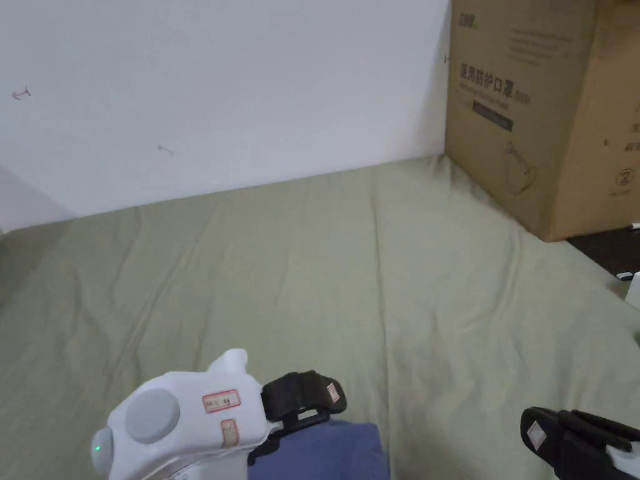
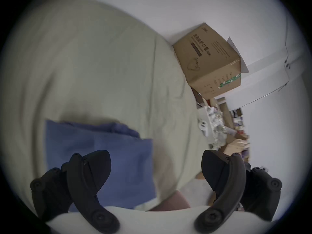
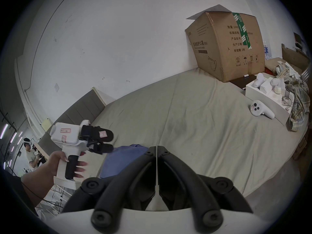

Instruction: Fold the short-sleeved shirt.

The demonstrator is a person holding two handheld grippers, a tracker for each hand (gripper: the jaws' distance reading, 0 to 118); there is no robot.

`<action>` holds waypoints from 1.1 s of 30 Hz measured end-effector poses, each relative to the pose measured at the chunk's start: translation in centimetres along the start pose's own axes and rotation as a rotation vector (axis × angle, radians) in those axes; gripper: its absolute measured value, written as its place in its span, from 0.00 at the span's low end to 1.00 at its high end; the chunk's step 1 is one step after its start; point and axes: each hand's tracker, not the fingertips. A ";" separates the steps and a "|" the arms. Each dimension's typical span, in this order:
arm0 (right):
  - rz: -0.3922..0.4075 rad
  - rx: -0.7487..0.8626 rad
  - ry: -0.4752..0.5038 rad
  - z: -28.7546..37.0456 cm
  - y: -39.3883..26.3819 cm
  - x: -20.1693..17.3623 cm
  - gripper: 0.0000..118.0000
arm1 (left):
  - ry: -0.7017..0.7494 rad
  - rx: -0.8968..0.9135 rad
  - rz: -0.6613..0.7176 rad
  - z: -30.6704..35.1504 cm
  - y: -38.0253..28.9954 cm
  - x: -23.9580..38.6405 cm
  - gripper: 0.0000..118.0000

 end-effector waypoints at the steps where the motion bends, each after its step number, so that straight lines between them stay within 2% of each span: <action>1: 0.001 -0.001 -0.002 -0.1 -0.1 0.1 0.01 | 0.053 0.012 -0.045 -0.8 -0.1 -0.9 0.89; 2: 0.002 -0.002 -0.005 -0.3 -0.1 0.2 0.01 | 0.083 0.028 -0.103 -0.7 0.0 -1.0 0.75; 3: 0.001 -0.004 -0.006 -0.4 -0.1 0.3 0.01 | 0.107 0.048 -0.142 1.7 -0.8 0.3 0.52; 4: -0.004 -0.006 -0.004 -0.6 -0.2 0.5 0.01 | 0.115 0.052 -0.185 1.6 -0.8 0.3 0.43; 5: -0.010 -0.008 -0.002 -0.8 -0.3 0.6 0.01 | 0.117 0.033 -0.219 0.0 -0.7 0.3 0.43; 6: -0.014 -0.009 -0.001 -0.9 -0.3 0.7 0.01 | 0.125 0.004 -0.252 -1.4 -0.7 0.3 0.17; 7: -0.017 -0.010 -0.002 -1.0 -0.3 0.7 0.01 | 0.131 -0.026 -0.284 0.9 -3.6 2.2 0.05; 13: -0.019 -0.017 -0.005 -0.9 -0.5 0.7 0.01 | 0.127 -0.244 -0.428 -6.9 -7.0 1.6 0.04; 15: -0.008 -0.028 -0.013 -0.9 -0.4 0.7 0.01 | 0.209 -0.285 -0.459 -10.7 -8.5 1.8 0.03; 16: 0.013 -0.032 -0.022 -0.9 -0.4 0.7 0.01 | 0.206 -0.265 -0.451 -11.7 -8.6 1.4 0.02; 18: 0.086 -0.040 -0.067 -1.0 -0.3 0.3 0.01 | 0.138 -0.186 -0.319 -12.0 -7.8 0.3 0.02; 21: 0.056 -0.045 -0.035 -1.3 -0.2 0.1 0.01 | 0.022 -0.152 -0.207 -8.4 -7.8 0.4 0.01; 24: -0.009 -0.046 0.035 -1.3 0.6 -0.4 0.01 | -0.067 0.033 -0.221 -2.6 -7.7 2.1 0.01; 27: 0.035 0.042 0.052 0.1 3.0 -2.2 0.01 | -0.050 0.261 -0.273 5.5 -6.4 3.8 0.01; 31: 0.088 0.254 0.084 3.0 5.8 -5.5 0.01 | 0.166 0.648 -0.460 15.8 -6.2 6.6 0.01; 32: 0.106 0.332 0.094 3.8 6.1 -6.5 0.01 | 0.217 0.733 -0.475 9.9 -5.1 4.6 0.01; 33: 0.143 0.431 0.089 4.5 5.8 -7.3 0.01 | 0.265 0.802 -0.486 10.2 -4.9 4.5 0.01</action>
